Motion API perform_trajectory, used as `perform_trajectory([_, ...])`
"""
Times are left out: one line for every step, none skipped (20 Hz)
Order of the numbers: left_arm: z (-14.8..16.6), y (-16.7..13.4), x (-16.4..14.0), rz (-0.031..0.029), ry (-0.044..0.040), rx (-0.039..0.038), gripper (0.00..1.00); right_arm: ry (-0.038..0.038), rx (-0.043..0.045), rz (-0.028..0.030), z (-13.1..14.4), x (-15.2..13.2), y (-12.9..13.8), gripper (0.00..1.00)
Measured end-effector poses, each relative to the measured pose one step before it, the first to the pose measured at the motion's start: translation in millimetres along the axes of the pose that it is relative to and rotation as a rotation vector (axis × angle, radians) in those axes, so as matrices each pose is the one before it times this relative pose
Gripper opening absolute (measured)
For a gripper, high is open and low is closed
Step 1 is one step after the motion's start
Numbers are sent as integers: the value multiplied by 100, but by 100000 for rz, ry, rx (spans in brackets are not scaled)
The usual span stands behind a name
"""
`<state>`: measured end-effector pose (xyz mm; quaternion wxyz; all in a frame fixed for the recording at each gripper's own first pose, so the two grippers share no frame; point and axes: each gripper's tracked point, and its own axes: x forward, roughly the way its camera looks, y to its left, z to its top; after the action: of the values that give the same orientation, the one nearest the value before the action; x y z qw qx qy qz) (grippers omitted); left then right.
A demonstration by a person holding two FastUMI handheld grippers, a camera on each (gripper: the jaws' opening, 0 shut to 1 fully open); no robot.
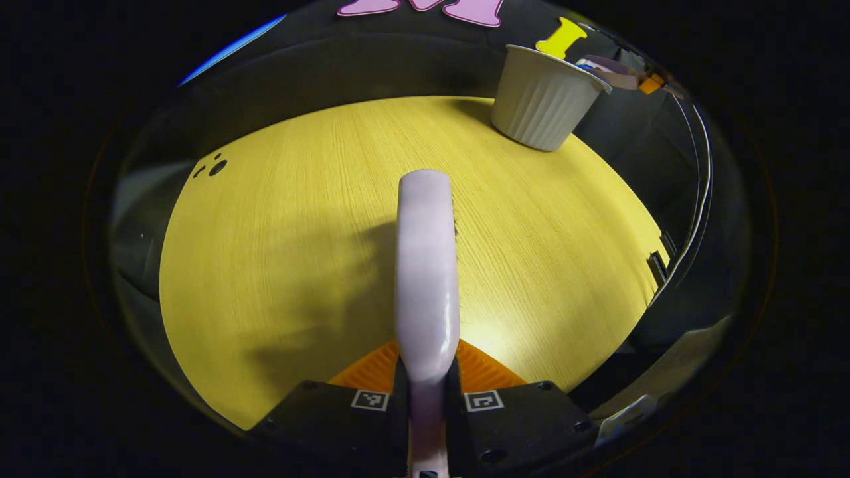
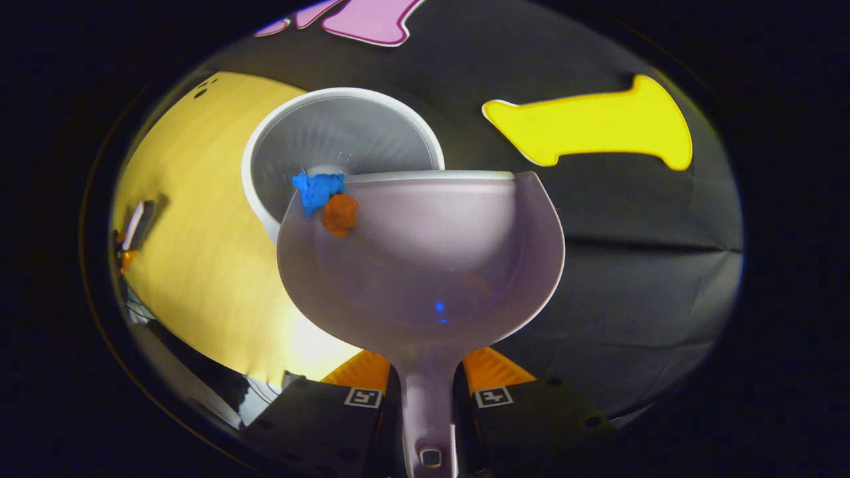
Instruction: Pick up the small broom and dustpan from the desktop, sweep the trash into the dustpan with the broom, and then empty the trash into the garbage bin.
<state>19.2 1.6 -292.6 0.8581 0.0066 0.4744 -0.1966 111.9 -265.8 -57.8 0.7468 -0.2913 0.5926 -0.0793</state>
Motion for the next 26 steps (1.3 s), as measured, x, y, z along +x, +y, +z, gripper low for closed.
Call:
perform_trajectory([-32,35,-44,207,-93,-279,27,484,-1977,-808,335,-25,-138,36])
perform_trajectory([-95,10,4,134,132,-366,27,316,-1065,384,229,68,-5,36])
perform_trajectory([-34,-13,-10,104,-10,-403,27,576,-693,624,1,-58,128,36])
perform_trajectory([-46,-18,35,-11,153,-471,27,370,-908,79,131,19,-41,36])
perform_trajectory([-81,-33,-50,113,-2,-492,27,-85,-232,-260,249,-10,-91,33])
perform_trajectory([-56,25,62,240,44,-607,27,288,26,319,96,186,106,36])
perform_trajectory([-13,36,4,184,86,-650,27,210,24,443,122,-33,17,36])
perform_trajectory([-74,129,-46,123,125,-389,25,-47,-100,294,127,74,-42,36])
perform_trajectory([-23,-19,10,244,121,-185,27,-157,122,265,-23,103,11,36])
perform_trajectory([52,-28,75,207,118,13,27,-136,118,223,-36,82,-36,36])
perform_trajectory([108,-64,33,210,35,161,27,-412,261,6,79,60,-45,39])
perform_trajectory([43,-4,52,371,28,222,27,-525,114,-99,-27,72,-86,36])
perform_trajectory([175,48,12,302,-137,232,27,-1059,129,-93,41,-68,-38,36])
perform_trajectory([92,-94,-6,298,4,301,27,-1630,377,93,30,-84,-107,36])
perform_trajectory([57,-42,-23,257,27,328,27,-2285,1248,331,135,-153,-86,36])
perform_trajectory([61,-29,85,290,62,118,27,-2693,3146,820,-132,-396,-103,35])
perform_trajectory([124,-99,-48,218,-91,-79,27,-3251,4021,1468,14,-636,39,36])
perform_trajectory([144,-53,43,250,-54,-105,25,-4213,3550,1754,75,-531,76,36])
perform_trajectory([142,-14,-31,385,-134,-14,25,-3416,2194,1198,73,-871,71,36])
perform_trajectory([19,28,-14,371,-79,142,27,-3423,1899,1574,-173,-1155,347,36])
perform_trajectory([56,90,-35,598,17,198,27,-3360,1955,1719,-201,-880,221,35])
perform_trajectory([125,23,43,754,49,169,27,-3196,2427,1935,-126,-793,527,35])
perform_trajectory([-17,-65,-64,846,79,183,27,-2877,2933,2047,-218,-887,654,36])
perform_trajectory([11,151,-43,850,191,-8,27,-2520,2499,1942,-396,-658,605,33])
perform_trajectory([-50,82,-54,566,148,21,27,-1909,1720,1677,-475,-340,704,36])
perform_trajectory([-47,101,24,669,201,136,27,-1348,691,1919,-964,-756,1230,33])
